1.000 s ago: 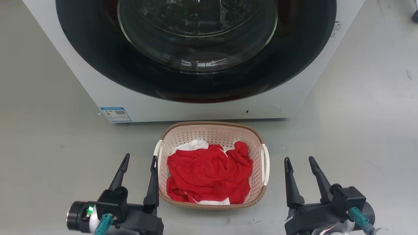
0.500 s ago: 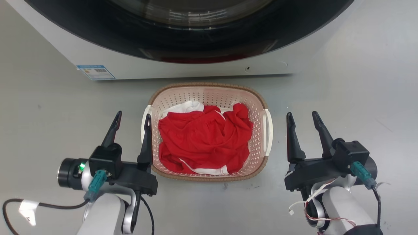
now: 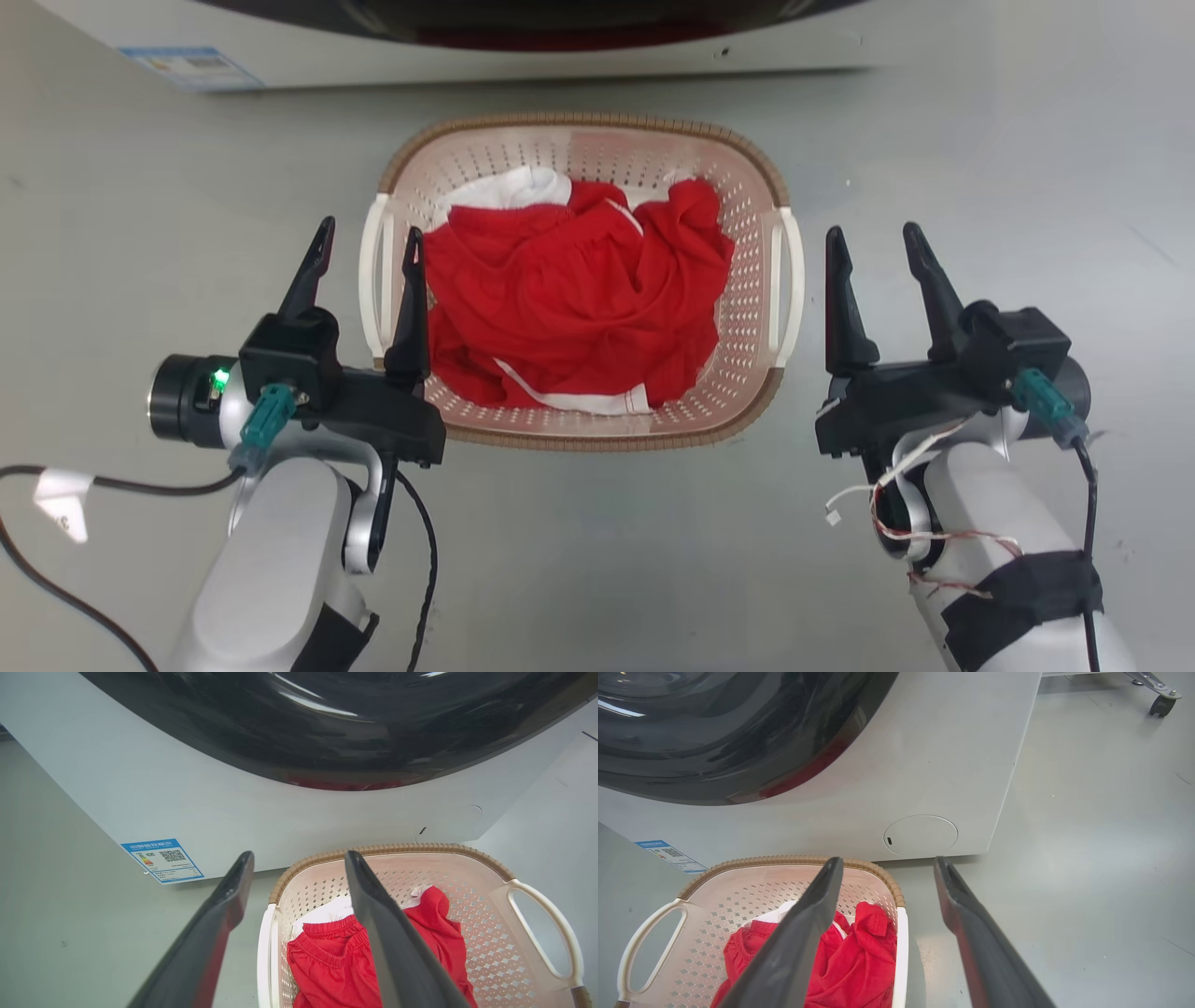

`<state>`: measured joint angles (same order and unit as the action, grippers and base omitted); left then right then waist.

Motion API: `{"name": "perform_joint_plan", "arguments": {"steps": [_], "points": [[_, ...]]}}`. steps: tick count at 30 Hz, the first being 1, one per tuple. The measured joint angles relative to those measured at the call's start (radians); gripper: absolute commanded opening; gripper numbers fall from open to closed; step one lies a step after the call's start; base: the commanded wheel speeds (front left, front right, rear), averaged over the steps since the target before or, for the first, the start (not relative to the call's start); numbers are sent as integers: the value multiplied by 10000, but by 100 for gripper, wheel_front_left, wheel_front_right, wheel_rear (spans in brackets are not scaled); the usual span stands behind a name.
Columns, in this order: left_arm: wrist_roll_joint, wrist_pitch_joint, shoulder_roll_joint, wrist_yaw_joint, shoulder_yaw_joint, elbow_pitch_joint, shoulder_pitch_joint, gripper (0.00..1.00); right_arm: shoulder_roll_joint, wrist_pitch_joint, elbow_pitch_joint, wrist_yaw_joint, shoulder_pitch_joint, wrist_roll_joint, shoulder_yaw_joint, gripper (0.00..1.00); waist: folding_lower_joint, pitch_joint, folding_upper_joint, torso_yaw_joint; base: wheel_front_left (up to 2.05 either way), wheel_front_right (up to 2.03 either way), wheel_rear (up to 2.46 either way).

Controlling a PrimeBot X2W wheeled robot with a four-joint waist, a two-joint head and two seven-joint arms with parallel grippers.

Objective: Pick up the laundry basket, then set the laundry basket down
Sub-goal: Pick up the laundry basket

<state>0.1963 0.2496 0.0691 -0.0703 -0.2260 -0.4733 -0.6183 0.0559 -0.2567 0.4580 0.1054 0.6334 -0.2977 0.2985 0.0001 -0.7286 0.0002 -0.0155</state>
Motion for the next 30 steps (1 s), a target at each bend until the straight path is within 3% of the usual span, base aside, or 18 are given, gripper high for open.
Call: {"name": "perform_joint_plan", "arguments": {"steps": [11,30], "points": [[48,0,-67,84,132,-1498,-808,100,35,0,1221,-44,942,4,178,100,0,-1236,0,34,0,0,0],[487,-293,-128,176,412,-3381,-1997,100,65,0,2847,-100,2093,-368,855,100,-1,-2048,-1,151,0,0,0]]}}
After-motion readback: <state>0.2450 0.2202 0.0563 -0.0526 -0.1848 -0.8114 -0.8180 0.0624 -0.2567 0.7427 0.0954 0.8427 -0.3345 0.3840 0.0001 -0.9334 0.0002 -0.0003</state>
